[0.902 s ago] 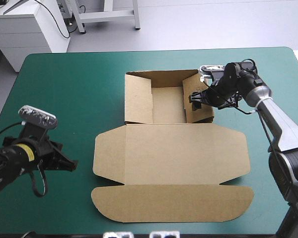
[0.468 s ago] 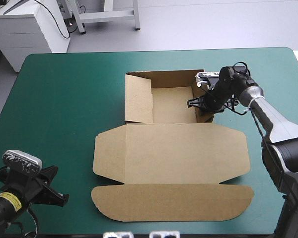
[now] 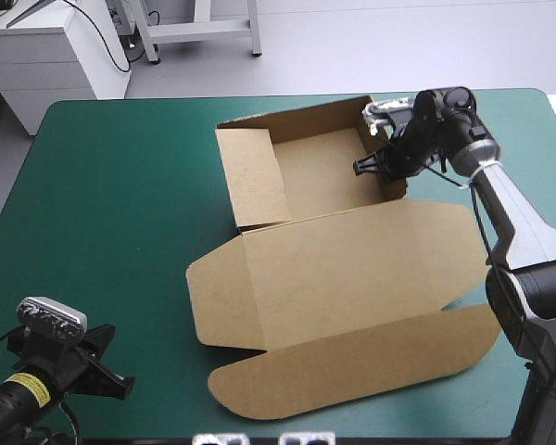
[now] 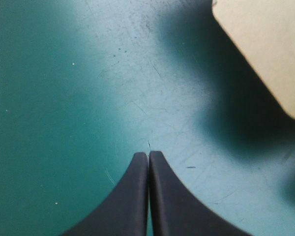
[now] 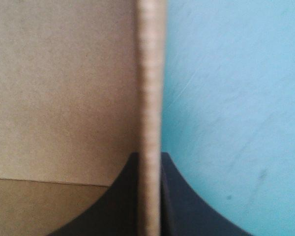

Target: Fold the box

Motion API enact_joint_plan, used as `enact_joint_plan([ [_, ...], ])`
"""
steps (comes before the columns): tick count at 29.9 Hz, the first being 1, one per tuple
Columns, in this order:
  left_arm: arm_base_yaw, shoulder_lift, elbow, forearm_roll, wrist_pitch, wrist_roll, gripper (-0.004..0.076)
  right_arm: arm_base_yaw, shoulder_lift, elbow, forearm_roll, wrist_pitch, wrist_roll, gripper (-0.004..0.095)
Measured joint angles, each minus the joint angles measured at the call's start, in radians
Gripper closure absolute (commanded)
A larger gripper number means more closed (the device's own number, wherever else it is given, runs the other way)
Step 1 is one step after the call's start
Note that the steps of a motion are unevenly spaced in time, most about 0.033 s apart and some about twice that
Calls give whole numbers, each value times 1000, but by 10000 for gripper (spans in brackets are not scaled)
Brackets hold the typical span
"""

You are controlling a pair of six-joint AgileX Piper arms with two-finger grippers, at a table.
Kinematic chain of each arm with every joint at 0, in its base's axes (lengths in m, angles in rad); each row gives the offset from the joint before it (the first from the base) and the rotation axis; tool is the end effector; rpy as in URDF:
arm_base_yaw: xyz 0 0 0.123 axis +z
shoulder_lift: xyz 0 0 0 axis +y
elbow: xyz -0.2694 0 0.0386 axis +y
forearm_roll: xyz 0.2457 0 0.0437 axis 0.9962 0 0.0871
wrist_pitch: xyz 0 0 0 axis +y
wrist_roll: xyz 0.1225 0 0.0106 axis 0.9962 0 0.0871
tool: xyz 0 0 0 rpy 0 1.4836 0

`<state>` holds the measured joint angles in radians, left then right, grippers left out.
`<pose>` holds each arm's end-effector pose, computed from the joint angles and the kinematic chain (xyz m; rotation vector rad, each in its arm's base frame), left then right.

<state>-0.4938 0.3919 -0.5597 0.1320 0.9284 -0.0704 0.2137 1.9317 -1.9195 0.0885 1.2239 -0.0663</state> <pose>0.0912 -0.0343 0.2698 0.5015 2.1827 -0.1453 0.4158 0.1007 0.2903 -0.3634 2.6985 0.1648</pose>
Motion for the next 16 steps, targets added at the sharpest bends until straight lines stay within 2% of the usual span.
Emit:
enact_joint_plan([
  [4,0,0,23,-3,-1,0,732,-37,0,-229,-76,22,-7,928],
  [8,0,0,31,-4,-2,0,732,-133,-1,-391,-143,22,-2,928],
  [16,0,0,35,-4,-2,0,732,-365,10,-431,-207,23,30,928],
])
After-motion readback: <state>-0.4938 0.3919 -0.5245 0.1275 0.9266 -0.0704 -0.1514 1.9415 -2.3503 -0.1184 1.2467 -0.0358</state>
